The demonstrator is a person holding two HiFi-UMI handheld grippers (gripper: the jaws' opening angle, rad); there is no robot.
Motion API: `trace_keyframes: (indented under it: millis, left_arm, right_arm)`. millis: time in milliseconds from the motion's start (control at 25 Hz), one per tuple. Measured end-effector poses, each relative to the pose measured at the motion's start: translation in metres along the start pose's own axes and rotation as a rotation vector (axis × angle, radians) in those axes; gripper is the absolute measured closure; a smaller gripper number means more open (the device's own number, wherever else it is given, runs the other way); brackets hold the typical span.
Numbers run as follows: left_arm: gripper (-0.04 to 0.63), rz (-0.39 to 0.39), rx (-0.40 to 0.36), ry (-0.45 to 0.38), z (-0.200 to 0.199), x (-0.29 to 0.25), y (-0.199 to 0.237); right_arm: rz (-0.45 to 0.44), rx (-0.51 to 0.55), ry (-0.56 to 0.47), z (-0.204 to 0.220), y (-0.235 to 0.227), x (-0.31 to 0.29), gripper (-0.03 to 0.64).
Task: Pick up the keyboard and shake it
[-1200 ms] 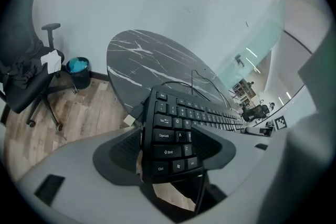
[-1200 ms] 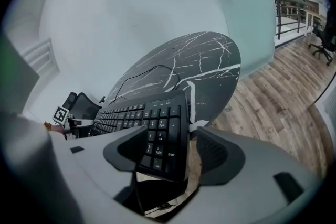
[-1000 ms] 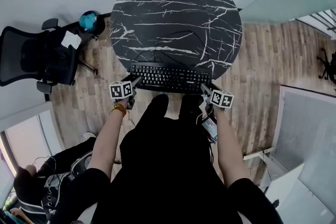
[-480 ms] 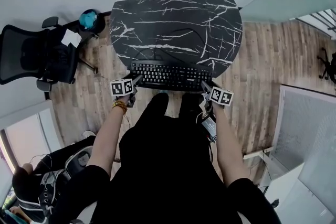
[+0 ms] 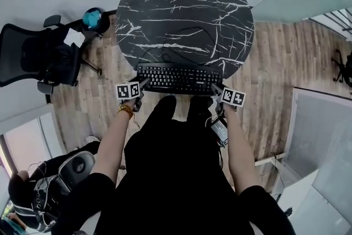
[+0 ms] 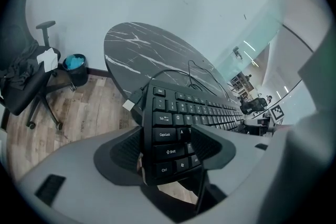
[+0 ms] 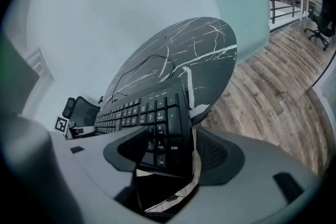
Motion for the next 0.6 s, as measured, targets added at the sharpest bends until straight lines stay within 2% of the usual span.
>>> trace_keyframes:
  millis: [200, 440, 600]
  left_arm:
    - [0.308, 0.012, -0.001, -0.018, -0.001, -0.001, 0.0]
    - [0.308, 0.017, -0.008, -0.001, -0.001, 0.001, 0.0]
    - [0.308, -0.004, -0.012, -0.06, -0.012, 0.012, 0.003]
  right_arm:
    - [-0.022, -0.057, 0.02, 0.0, -0.002, -0.004, 0.354]
    - [-0.033, -0.01, 0.01, 0.004, 0.0, 0.003, 0.354]
    - [-0.039, 0.026, -0.058, -0.005, 0.016, 0.005, 0.354]
Point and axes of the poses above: the fingertips, and each gripper's own axes: x backward along the fingers, y to its left, z out of its underside, the point moved 3 cm from there along x, backward along the fingers, and after that the axes turned 8 degrees about -x, right-handed, at the moved point
